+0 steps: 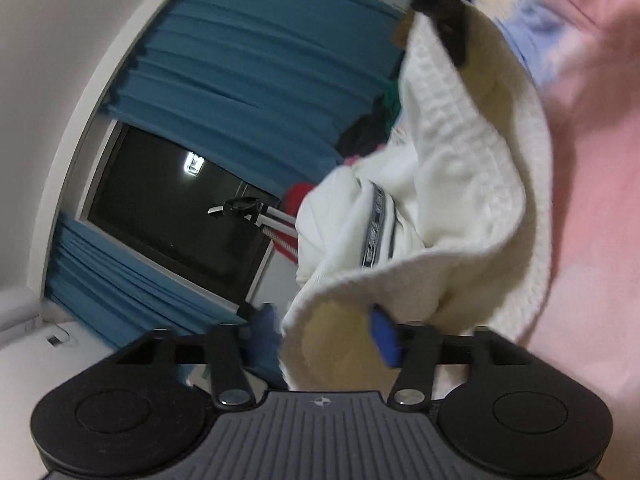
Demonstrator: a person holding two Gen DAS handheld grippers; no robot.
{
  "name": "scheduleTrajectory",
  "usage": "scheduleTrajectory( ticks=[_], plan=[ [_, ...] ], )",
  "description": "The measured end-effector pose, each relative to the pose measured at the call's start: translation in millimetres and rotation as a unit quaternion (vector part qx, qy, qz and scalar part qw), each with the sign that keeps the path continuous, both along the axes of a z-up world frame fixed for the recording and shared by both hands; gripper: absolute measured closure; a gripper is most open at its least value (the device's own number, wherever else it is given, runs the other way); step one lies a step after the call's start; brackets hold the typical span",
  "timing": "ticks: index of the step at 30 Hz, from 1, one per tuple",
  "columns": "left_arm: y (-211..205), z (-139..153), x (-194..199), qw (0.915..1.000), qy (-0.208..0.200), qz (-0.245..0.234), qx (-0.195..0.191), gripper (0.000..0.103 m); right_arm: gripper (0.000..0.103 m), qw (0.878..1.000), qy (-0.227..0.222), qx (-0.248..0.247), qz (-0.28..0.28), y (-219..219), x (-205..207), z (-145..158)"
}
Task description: Fold clothes
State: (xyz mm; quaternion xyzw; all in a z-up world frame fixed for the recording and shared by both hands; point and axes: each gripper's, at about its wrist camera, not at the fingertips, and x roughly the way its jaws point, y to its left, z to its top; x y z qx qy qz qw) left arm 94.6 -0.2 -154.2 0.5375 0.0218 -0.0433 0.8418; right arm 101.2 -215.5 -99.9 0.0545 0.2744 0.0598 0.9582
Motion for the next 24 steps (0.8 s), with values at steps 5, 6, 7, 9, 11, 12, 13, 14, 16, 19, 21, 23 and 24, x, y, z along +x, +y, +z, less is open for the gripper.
scheduleTrajectory(
  ticks=[5, 6, 7, 9, 11, 12, 13, 14, 16, 19, 21, 23, 24],
  plan=[
    [17.6, 32.6, 16.4, 0.9880, 0.007, 0.035, -0.151, 0.093, 0.076, 1.000, 0.003, -0.006, 0.000, 0.4, -1.3, -2.0],
    [27.0, 41.4, 21.4, 0.9816, 0.011, 0.049, -0.184, 0.094, 0.075, 1.000, 0.007, -0.003, -0.001, -0.5, -0.8, -2.9],
    [36.5, 50.1, 26.4, 0.9737, 0.014, 0.063, -0.218, 0.094, 0.073, 1.000, 0.012, 0.000, 0.000, -1.1, -0.1, -3.9],
    [60.5, 67.4, 41.0, 0.9460, 0.034, 0.106, -0.304, 0.095, 0.066, 1.000, 0.023, 0.016, 0.013, -1.9, 1.4, -5.6],
    [88.7, 80.1, 59.4, 0.9073, 0.059, 0.152, -0.387, 0.095, 0.049, 0.998, 0.034, 0.037, 0.032, -2.3, 2.3, -7.1],
    [106.1, 83.8, 69.8, 0.8793, 0.077, 0.180, -0.434, 0.095, 0.039, 0.997, 0.039, 0.053, 0.050, -0.9, 2.0, -7.5],
    [118.8, 86.2, 75.8, 0.8596, 0.092, 0.201, -0.461, 0.095, 0.034, 0.994, 0.044, 0.070, 0.069, 0.6, 1.7, -8.0],
    [134.2, 82.3, 82.5, 0.8351, 0.115, 0.229, -0.487, 0.094, 0.032, 0.990, 0.053, 0.090, 0.093, 2.3, 1.7, -9.0],
    [160.0, 72.0, 92.0, 0.7886, 0.164, 0.274, -0.526, 0.094, 0.032, 0.979, 0.082, 0.122, 0.140, 8.6, 4.0, -13.2],
    [187.0, 58.8, 97.1, 0.7328, 0.223, 0.312, -0.562, 0.090, 0.031, 0.970, 0.121, 0.141, 0.160, 9.7, 9.3, -19.8],
    [200.9, 63.0, 87.1, 0.7071, 0.243, 0.309, -0.588, 0.087, 0.031, 0.962, 0.136, 0.191, 0.142, -4.9, 13.8, -23.0],
    [211.8, 69.7, 70.2, 0.6800, 0.262, 0.298, -0.616, 0.083, 0.031, 0.946, 0.147, 0.266, 0.109, -28.6, 19.3, -26.9],
    [215.1, 71.7, 61.8, 0.6666, 0.273, 0.292, -0.629, 0.075, 0.031, 0.938, 0.149, 0.300, 0.087, -40.7, 21.2, -29.6]
  ],
)
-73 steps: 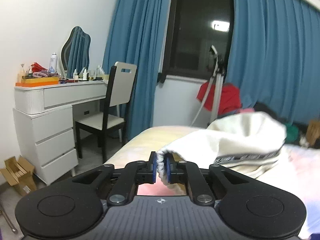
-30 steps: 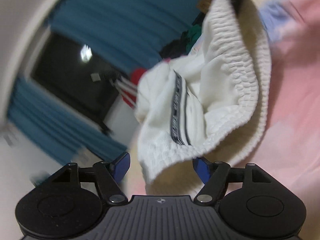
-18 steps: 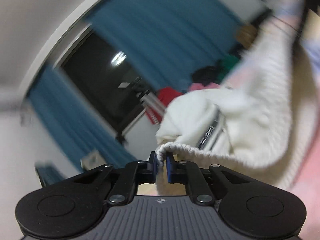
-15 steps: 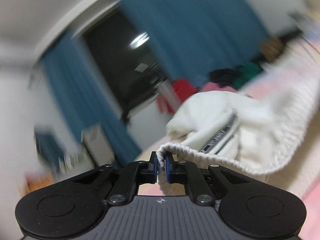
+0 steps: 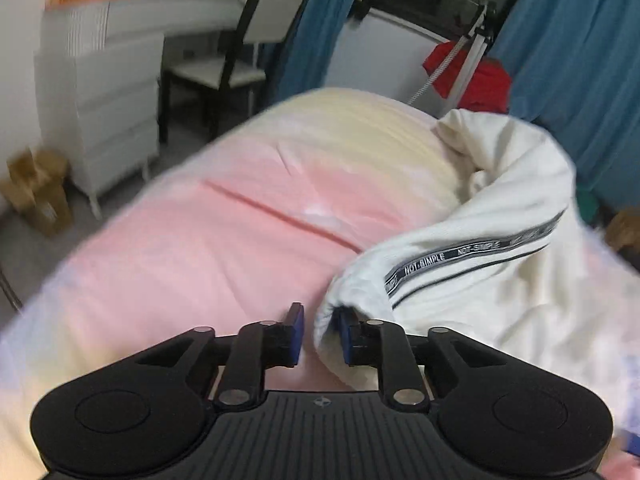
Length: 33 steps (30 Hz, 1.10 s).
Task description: Fold clothes
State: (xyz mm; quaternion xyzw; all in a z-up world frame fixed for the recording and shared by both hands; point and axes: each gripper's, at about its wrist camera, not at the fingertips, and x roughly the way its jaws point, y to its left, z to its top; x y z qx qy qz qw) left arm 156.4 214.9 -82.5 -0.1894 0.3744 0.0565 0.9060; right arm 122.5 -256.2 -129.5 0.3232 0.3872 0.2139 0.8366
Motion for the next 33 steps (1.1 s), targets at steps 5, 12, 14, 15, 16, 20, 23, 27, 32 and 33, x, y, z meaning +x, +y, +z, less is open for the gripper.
scheduleTrajectory(
  ticks=[5, 12, 14, 15, 16, 20, 23, 27, 32, 33],
  plan=[
    [10.4, 6.9, -13.1, 0.9975, 0.010, -0.021, -0.067, 0.040, 0.032, 0.993, 0.040, 0.038, -0.102, -28.2, 5.9, -15.9],
    [11.1, 9.3, -13.7, 0.9896, -0.045, -0.019, -0.135, 0.015, 0.031, 0.993, 0.064, 0.059, -0.079, -5.9, 25.9, -36.6],
    [8.5, 10.5, -13.6, 0.9873, -0.059, -0.027, -0.145, 0.013, 0.033, 0.994, 0.051, 0.044, -0.083, 1.2, 26.6, -34.0],
    [7.1, 9.4, -10.1, 0.9867, -0.060, -0.032, -0.148, 0.013, 0.039, 0.995, 0.041, 0.043, -0.080, 3.1, 24.8, -31.7],
    [3.6, 6.1, -5.1, 0.9870, -0.058, -0.031, -0.147, 0.013, 0.040, 0.995, 0.032, 0.044, -0.078, 3.6, 21.7, -29.8],
    [-8.1, -12.1, 16.9, 0.9927, -0.033, -0.015, -0.115, 0.009, 0.040, 0.995, 0.012, 0.058, -0.076, -2.5, 17.3, -28.5],
    [-11.7, -29.5, 35.2, 0.9955, -0.010, -0.005, -0.094, 0.015, 0.041, 0.997, 0.026, 0.031, -0.067, 0.2, 23.4, -36.8],
    [-17.2, -39.2, 52.9, 0.9994, -0.022, -0.018, -0.023, 0.046, 0.063, 0.999, 0.018, -0.012, -0.048, 11.4, 26.1, -39.0],
    [-12.3, -11.4, 56.0, 0.9961, -0.070, -0.047, -0.026, 0.082, 0.071, 0.999, -0.002, 0.000, -0.049, 19.8, 5.3, -24.8],
    [-8.9, -2.7, 57.1, 0.9950, -0.084, -0.047, -0.027, 0.082, 0.071, 0.999, -0.003, -0.001, -0.044, 24.3, 2.1, -20.5]
  ],
)
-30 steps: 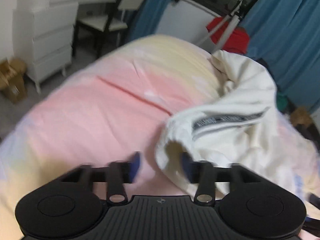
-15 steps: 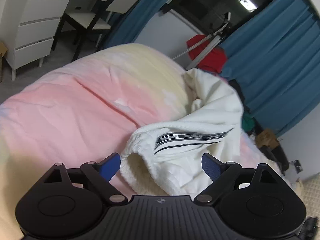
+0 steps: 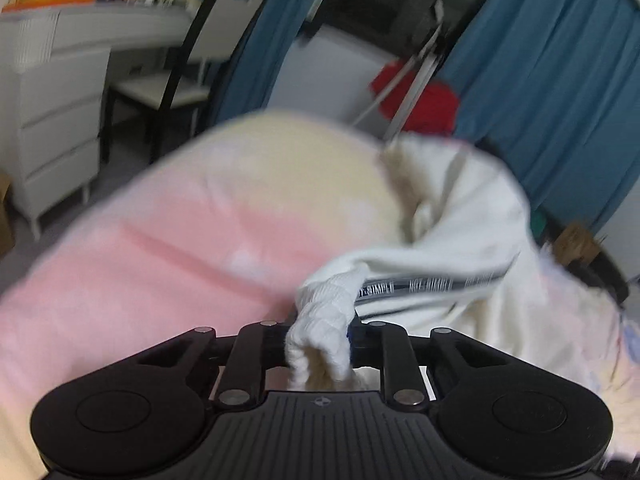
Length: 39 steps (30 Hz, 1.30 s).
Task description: Fold clothes
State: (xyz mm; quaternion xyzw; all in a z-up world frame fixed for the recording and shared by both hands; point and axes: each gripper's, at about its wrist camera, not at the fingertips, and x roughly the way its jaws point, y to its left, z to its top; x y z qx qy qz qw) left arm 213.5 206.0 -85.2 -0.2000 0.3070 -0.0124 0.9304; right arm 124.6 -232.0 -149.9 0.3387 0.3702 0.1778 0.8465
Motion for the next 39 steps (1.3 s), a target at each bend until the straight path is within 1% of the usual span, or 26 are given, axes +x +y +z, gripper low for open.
scheduleTrajectory(
  ticks=[3, 6, 8, 10, 12, 14, 15, 18, 20, 21, 23, 24, 25, 26, 27, 28, 30, 31, 35, 39],
  plan=[
    [29.7, 34.3, 20.6, 0.9989, -0.026, 0.036, -0.018, 0.084, 0.073, 0.999, -0.009, 0.021, 0.031, 25.9, 0.2, 11.1],
    [59.4, 68.5, 41.6, 0.9956, -0.050, 0.072, -0.034, 0.084, 0.073, 0.996, -0.026, 0.050, 0.069, 66.8, 6.2, 22.6],
    [78.1, 89.2, 64.9, 0.9939, -0.048, 0.099, -0.010, 0.084, 0.073, 0.992, -0.034, 0.072, 0.099, 102.0, 14.2, 27.6],
    [94.8, 103.5, 91.4, 0.9902, -0.041, 0.126, 0.043, 0.084, 0.073, 0.988, -0.039, 0.082, 0.128, 141.8, 24.8, 30.0],
    [113.0, 102.6, 117.8, 0.9847, -0.018, 0.146, 0.094, 0.084, 0.073, 0.983, -0.034, 0.097, 0.150, 176.7, 41.2, 25.5],
    [128.7, 88.3, 145.0, 0.9807, 0.019, 0.158, 0.114, 0.084, 0.073, 0.981, -0.022, 0.100, 0.164, 206.2, 59.8, 14.7],
    [136.0, 76.2, 157.1, 0.9797, 0.037, 0.160, 0.115, 0.084, 0.073, 0.981, -0.016, 0.092, 0.170, 217.8, 68.1, 8.6],
    [148.8, 41.3, 177.1, 0.9773, 0.072, 0.163, 0.115, 0.081, 0.073, 0.979, 0.000, 0.053, 0.195, 242.1, 86.8, -4.4],
    [151.2, 27.1, 181.8, 0.9780, 0.083, 0.152, 0.116, 0.079, 0.072, 0.977, 0.004, 0.034, 0.211, 250.6, 94.4, -8.1],
    [152.3, 23.8, 181.7, 0.9784, 0.087, 0.147, 0.116, 0.077, 0.071, 0.976, 0.001, 0.029, 0.218, 251.5, 95.3, -6.5],
    [157.3, 22.5, 179.1, 0.9784, 0.098, 0.141, 0.115, 0.058, 0.069, 0.973, 0.001, 0.016, 0.229, 252.6, 95.8, 1.3],
    [159.2, 22.5, 176.5, 0.9788, 0.105, 0.139, 0.108, 0.036, 0.066, 0.972, 0.003, 0.010, 0.236, 252.7, 99.8, 7.9],
    [163.6, 23.0, 170.4, 0.9795, 0.108, 0.135, 0.103, 0.024, 0.061, 0.970, 0.005, 0.002, 0.243, 252.2, 102.1, 13.7],
    [164.9, 26.6, 159.0, 0.9799, 0.106, 0.134, 0.103, 0.021, 0.057, 0.968, 0.005, -0.010, 0.249, 250.9, 100.5, 17.9],
    [162.8, 31.0, 149.1, 0.9801, 0.099, 0.134, 0.107, 0.017, 0.043, 0.967, 0.002, -0.024, 0.254, 249.0, 98.1, 22.2],
    [159.6, 36.6, 137.4, 0.9813, 0.092, 0.128, 0.111, 0.016, 0.027, 0.966, -0.007, -0.042, 0.256, 245.0, 94.8, 25.7],
    [146.6, 49.1, 112.4, 0.9827, 0.073, 0.120, 0.120, 0.015, 0.019, 0.964, -0.029, -0.071, 0.254, 230.8, 83.0, 32.9],
    [136.1, 56.5, 100.3, 0.9832, 0.064, 0.115, 0.126, 0.015, 0.021, 0.963, -0.041, -0.082, 0.252, 223.3, 74.7, 37.8],
    [85.6, 78.6, 51.3, 0.9852, 0.024, 0.092, 0.142, 0.010, 0.021, 0.959, -0.086, -0.124, 0.241, 192.2, 41.5, 57.6],
    [24.0, 94.3, 3.0, 0.9883, -0.013, 0.064, 0.138, 0.009, 0.021, 0.958, -0.131, -0.141, 0.210, 149.5, 9.7, 83.9]
  ],
)
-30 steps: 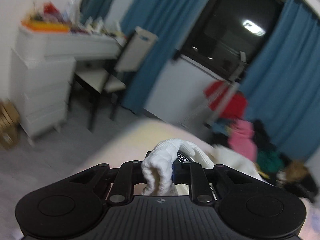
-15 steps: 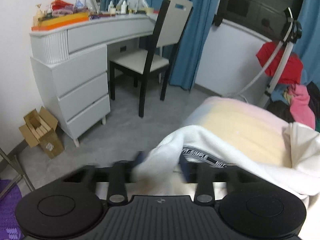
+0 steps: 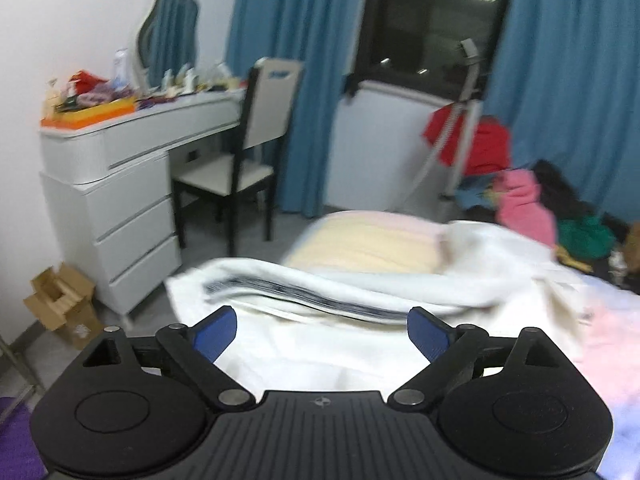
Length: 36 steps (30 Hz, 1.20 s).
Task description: Fold clothes
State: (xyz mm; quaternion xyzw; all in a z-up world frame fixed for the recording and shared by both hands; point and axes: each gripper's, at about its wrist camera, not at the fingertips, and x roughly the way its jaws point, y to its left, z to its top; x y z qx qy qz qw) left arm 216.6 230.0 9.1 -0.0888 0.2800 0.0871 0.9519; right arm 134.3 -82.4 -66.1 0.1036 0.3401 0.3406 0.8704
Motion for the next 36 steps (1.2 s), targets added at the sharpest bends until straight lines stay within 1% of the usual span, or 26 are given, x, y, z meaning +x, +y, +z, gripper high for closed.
scheduleTrajectory(
  ticks=[2, 4, 6, 8, 11, 13, 15, 18, 21, 24, 26, 28, 30, 31, 33, 35, 36],
  plan=[
    [-26.6, 0.2, -22.4, 0.9995, -0.024, -0.014, -0.015, 0.008, 0.021, 0.999, -0.032, -0.004, -0.017, -22.2, -17.4, 10.7],
    [-57.3, -3.9, -39.5, 0.9989, -0.035, -0.030, -0.012, 0.008, 0.021, 0.997, -0.062, -0.010, -0.038, -42.0, -29.1, 16.5],
    [-87.0, -11.7, -54.7, 0.9978, -0.048, -0.047, -0.006, 0.008, 0.021, 0.994, -0.086, -0.016, -0.060, -60.9, -36.2, 16.3],
    [-113.6, -21.4, -63.9, 0.9968, -0.053, -0.058, -0.013, 0.007, 0.021, 0.991, -0.106, -0.020, -0.085, -78.8, -41.9, 13.4],
    [-140.9, -36.8, -69.0, 0.9950, -0.058, -0.077, -0.025, 0.007, 0.021, 0.985, -0.112, -0.016, -0.128, -99.6, -42.5, 7.7],
    [-155.9, -42.9, -66.6, 0.9947, -0.055, -0.086, -0.007, 0.007, 0.021, 0.983, -0.107, -0.011, -0.150, -105.4, -32.6, 5.9],
    [-163.5, -47.9, -62.0, 0.9946, -0.049, -0.091, 0.014, 0.007, 0.021, 0.981, -0.095, -0.013, -0.167, -103.4, -10.3, 6.6],
    [-157.8, -60.4, -53.0, 0.9947, -0.044, -0.092, 0.011, 0.007, 0.021, 0.980, -0.076, -0.005, -0.182, -111.1, 31.0, 9.1],
    [-148.3, -78.6, -35.5, 0.9949, -0.037, -0.094, -0.003, 0.007, 0.022, 0.978, -0.078, -0.017, -0.193, -110.3, 86.1, 12.5],
    [-141.0, -96.9, -21.4, 0.9952, -0.029, -0.092, 0.016, 0.007, 0.022, 0.976, -0.080, -0.053, -0.194, -95.6, 147.1, 11.3],
    [-130.2, -104.0, -11.7, 0.9952, -0.023, -0.095, 0.012, 0.007, 0.022, 0.975, -0.074, -0.076, -0.195, -81.9, 188.9, 4.4],
    [-123.0, -113.3, 0.5, 0.9950, -0.036, -0.093, 0.002, 0.007, 0.022, 0.972, -0.071, -0.098, -0.203, -67.2, 227.6, -3.3],
    [-115.7, -125.1, 13.1, 0.9960, -0.038, -0.081, 0.006, 0.007, 0.023, 0.967, -0.067, -0.125, -0.209, -52.4, 264.7, -13.9],
    [-111.4, -130.7, 20.0, 0.9966, -0.028, -0.078, 0.004, 0.007, 0.023, 0.965, -0.063, -0.141, -0.214, -45.2, 282.8, -20.0],
    [-102.9, -141.8, 33.5, 0.9974, -0.009, -0.072, 0.000, 0.007, 0.027, 0.961, -0.060, -0.167, -0.214, -31.3, 313.0, -31.2],
    [-97.7, -149.9, 40.7, 0.9976, -0.002, -0.070, 0.004, 0.007, 0.028, 0.956, -0.068, -0.193, -0.208, -17.4, 339.4, -41.2],
    [-95.2, -153.8, 44.1, 0.9976, 0.002, -0.069, 0.006, 0.007, 0.033, 0.952, -0.080, -0.209, -0.208, -10.1, 347.2, -45.0]
  ],
)
